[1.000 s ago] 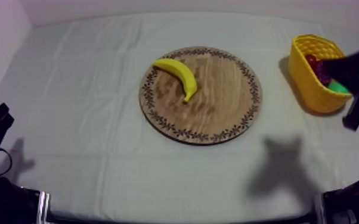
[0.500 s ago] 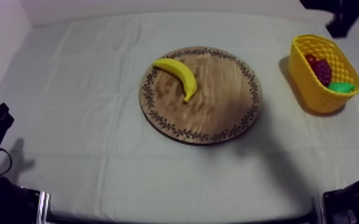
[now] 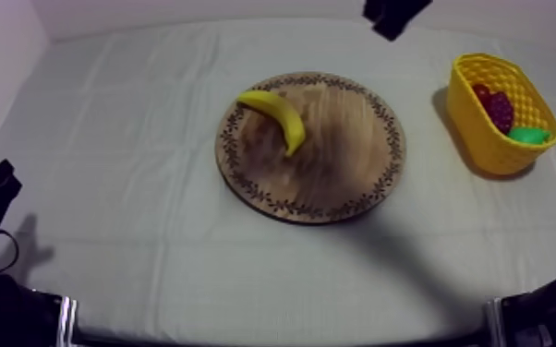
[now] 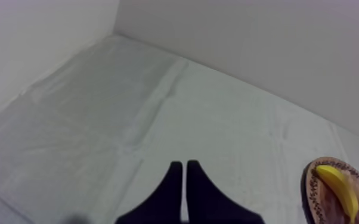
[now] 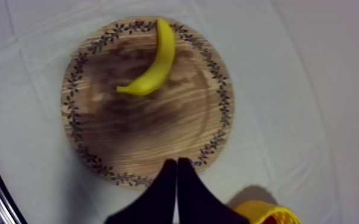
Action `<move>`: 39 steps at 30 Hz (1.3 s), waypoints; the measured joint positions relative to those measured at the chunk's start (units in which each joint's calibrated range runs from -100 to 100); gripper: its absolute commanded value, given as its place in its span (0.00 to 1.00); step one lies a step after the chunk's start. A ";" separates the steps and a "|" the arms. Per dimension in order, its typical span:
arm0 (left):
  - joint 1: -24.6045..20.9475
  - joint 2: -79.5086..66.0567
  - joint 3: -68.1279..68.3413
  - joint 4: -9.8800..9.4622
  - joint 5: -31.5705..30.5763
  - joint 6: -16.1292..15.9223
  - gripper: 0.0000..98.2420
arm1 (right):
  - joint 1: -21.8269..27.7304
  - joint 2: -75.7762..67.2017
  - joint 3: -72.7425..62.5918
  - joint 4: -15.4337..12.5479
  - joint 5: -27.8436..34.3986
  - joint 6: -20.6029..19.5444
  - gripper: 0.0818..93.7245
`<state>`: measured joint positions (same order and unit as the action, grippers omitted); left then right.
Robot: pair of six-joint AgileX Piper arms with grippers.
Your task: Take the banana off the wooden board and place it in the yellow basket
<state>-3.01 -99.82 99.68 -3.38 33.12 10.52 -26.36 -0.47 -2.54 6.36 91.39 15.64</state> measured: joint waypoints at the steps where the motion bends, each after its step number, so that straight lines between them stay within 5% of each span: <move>1: 0.00 0.00 0.00 0.00 0.00 0.00 0.00 | -0.38 1.77 -1.48 0.00 0.52 -0.35 0.01; 12: 0.00 0.00 0.00 0.00 0.00 0.00 0.00 | -2.45 18.92 -17.67 0.71 2.64 -3.64 0.06; 21: 0.00 0.00 0.00 0.00 0.00 0.00 0.00 | -3.12 23.02 -19.95 0.84 3.76 -4.52 0.61; 25: 0.00 0.00 0.00 0.00 0.00 0.00 0.00 | -3.39 22.95 -19.82 0.84 3.87 -5.39 0.77; 39: 0.00 0.00 0.00 0.00 0.00 0.00 0.00 | -3.37 25.66 -17.35 2.13 1.53 -7.75 0.87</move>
<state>-3.01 -99.82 99.68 -3.38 33.12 10.52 -29.73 25.19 -19.89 8.49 92.92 7.90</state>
